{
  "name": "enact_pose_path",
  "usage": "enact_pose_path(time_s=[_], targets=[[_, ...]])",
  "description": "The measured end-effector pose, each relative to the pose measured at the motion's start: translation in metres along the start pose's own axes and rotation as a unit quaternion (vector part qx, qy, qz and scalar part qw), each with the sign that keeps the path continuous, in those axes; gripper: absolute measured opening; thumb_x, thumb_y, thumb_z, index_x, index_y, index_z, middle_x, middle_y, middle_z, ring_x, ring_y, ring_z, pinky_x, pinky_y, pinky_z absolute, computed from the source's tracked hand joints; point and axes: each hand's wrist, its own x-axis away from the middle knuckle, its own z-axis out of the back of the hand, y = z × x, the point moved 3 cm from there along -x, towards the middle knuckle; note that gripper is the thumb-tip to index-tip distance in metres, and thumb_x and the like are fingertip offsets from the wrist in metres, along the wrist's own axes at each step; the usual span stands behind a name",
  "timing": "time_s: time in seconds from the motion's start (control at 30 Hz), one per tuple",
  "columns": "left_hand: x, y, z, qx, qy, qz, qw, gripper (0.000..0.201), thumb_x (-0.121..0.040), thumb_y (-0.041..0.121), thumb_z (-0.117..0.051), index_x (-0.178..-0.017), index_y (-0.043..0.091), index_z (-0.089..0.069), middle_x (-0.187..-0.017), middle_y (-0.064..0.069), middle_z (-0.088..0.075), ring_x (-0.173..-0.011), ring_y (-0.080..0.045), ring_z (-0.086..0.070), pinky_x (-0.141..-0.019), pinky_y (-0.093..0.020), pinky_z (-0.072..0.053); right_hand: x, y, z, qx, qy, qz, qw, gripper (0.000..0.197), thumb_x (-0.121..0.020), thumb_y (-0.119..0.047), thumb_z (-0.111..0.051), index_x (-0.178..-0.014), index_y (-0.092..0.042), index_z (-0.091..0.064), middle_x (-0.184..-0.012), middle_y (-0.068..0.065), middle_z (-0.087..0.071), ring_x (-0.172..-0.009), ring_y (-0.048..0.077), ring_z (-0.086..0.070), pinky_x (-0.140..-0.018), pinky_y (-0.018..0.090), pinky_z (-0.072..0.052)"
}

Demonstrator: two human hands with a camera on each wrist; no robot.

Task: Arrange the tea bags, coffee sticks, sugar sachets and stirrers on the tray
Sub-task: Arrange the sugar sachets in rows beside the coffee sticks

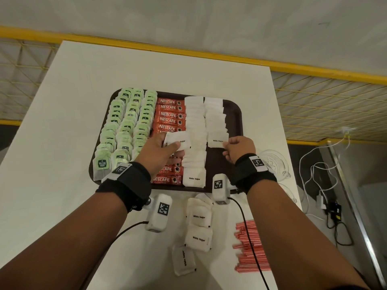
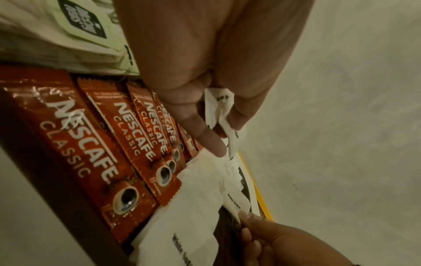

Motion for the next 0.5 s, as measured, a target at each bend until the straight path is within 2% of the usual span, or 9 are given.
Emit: enact_pose_path(time_s=[0.07, 0.13, 0.2, 0.33, 0.4, 0.5], targets=[[0.001, 0.001, 0.0, -0.004, -0.002, -0.002, 1.0, 0.023, -0.096, 0.012, -0.062, -0.118, 0.009, -0.059, -0.109, -0.009, -0.072, -0.091, -0.023, -0.073, -0.07, -0.028, -0.06, -0.002, -0.002, -0.001, 0.043, 0.007, 0.018, 0.999, 0.01, -0.087, -0.02, -0.071, -0.087, -0.016, -0.062, -0.085, 0.007, -0.071, -0.069, 0.023, -0.07, -0.078, 0.043, -0.06], [0.002, 0.002, -0.002, -0.01, -0.004, -0.004, 1.0, 0.026, -0.093, 0.012, -0.065, -0.118, 0.006, -0.06, -0.106, -0.011, -0.073, -0.089, -0.025, -0.074, -0.069, -0.028, -0.06, -0.005, -0.003, -0.001, 0.079, 0.01, 0.033, 0.996, 0.017, -0.082, -0.023, -0.075, -0.08, -0.022, -0.058, -0.086, 0.007, -0.072, -0.074, 0.026, -0.072, -0.078, 0.045, -0.06], [0.002, 0.002, -0.003, -0.012, -0.008, -0.003, 1.0, 0.028, -0.091, 0.012, -0.068, -0.117, 0.005, -0.06, -0.105, -0.011, -0.073, -0.087, -0.025, -0.074, -0.066, -0.026, -0.059, 0.0, -0.004, 0.0, 0.098, 0.017, 0.041, 0.994, 0.017, -0.084, -0.024, -0.073, -0.085, -0.021, -0.056, -0.084, 0.007, -0.072, -0.068, 0.026, -0.072, -0.075, 0.042, -0.06], [0.001, -0.002, -0.003, -0.013, -0.014, 0.005, 1.0, 0.028, -0.089, 0.014, -0.071, -0.115, 0.007, -0.061, -0.103, -0.009, -0.074, -0.086, -0.024, -0.074, -0.066, -0.026, -0.059, 0.019, -0.01, 0.01, 0.085, 0.037, 0.067, 0.993, 0.017, -0.091, -0.028, -0.065, -0.098, -0.013, -0.059, -0.08, 0.006, -0.071, -0.052, 0.018, -0.067, -0.057, 0.029, -0.057], [0.003, -0.004, -0.005, -0.013, -0.017, 0.011, 1.0, 0.028, -0.089, 0.014, -0.071, -0.115, 0.008, -0.061, -0.103, -0.008, -0.074, -0.086, -0.024, -0.074, -0.067, -0.026, -0.059, 0.032, -0.015, 0.007, 0.064, -0.01, 0.09, 0.994, 0.021, -0.093, -0.033, -0.063, -0.096, -0.012, -0.062, -0.082, 0.003, -0.069, -0.053, 0.014, -0.063, -0.051, 0.025, -0.054], [0.004, -0.005, -0.013, -0.022, -0.03, 0.013, 0.999, 0.027, -0.089, 0.014, -0.071, -0.115, 0.01, -0.062, -0.101, -0.007, -0.075, -0.085, -0.022, -0.074, -0.066, -0.026, -0.059, 0.052, -0.019, -0.008, 0.014, -0.152, 0.09, 0.984, 0.023, -0.088, -0.036, -0.069, -0.096, -0.014, -0.067, -0.087, 0.004, -0.072, -0.063, 0.012, -0.064, -0.057, 0.025, -0.053]])
